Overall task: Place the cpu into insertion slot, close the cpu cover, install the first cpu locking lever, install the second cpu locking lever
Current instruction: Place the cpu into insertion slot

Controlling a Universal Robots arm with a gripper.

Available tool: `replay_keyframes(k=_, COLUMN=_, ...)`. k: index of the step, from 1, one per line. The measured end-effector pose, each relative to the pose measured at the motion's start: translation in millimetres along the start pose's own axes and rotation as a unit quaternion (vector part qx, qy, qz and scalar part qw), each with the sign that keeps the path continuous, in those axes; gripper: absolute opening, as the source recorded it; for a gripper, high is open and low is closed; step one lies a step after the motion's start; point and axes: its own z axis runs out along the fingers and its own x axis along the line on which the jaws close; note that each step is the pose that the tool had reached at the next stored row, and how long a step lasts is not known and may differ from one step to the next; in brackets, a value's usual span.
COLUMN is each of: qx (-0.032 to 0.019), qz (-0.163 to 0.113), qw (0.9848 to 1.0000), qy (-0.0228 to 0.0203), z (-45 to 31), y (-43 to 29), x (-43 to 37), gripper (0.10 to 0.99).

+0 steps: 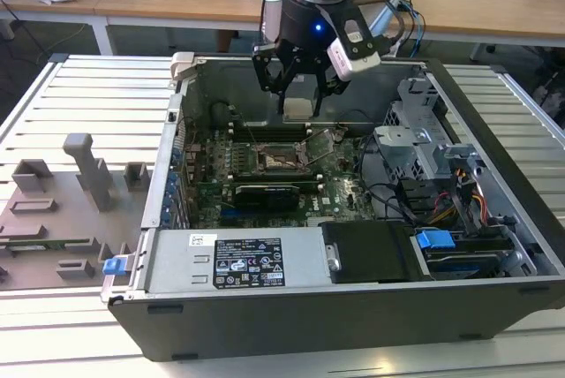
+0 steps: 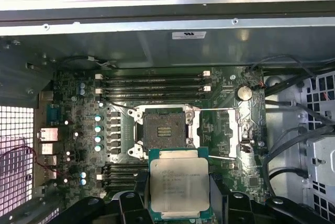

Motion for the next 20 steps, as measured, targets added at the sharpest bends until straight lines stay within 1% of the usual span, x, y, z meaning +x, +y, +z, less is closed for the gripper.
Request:
replay_keyframes(k=2, qx=0.0, qz=0.0, qw=1.0, qy=0.0, z=1.7, y=-0.1, x=0.0, gripper=0.545)
replay_keyframes(k=6, qx=0.0, qz=0.0, qw=1.0, qy=0.0, z=8.8, y=-0.8, x=-0.2, gripper=0.545)
replay_keyframes(k=8, qx=0.0, qz=0.0, qw=1.0, qy=0.0, z=10.6, y=-0.9, x=-0.2, gripper=0.545)
replay_keyframes(k=20, qx=0.0, qz=0.0, qw=1.0, qy=0.0, z=13.9, y=-1.2, x=-0.3, gripper=0.545)
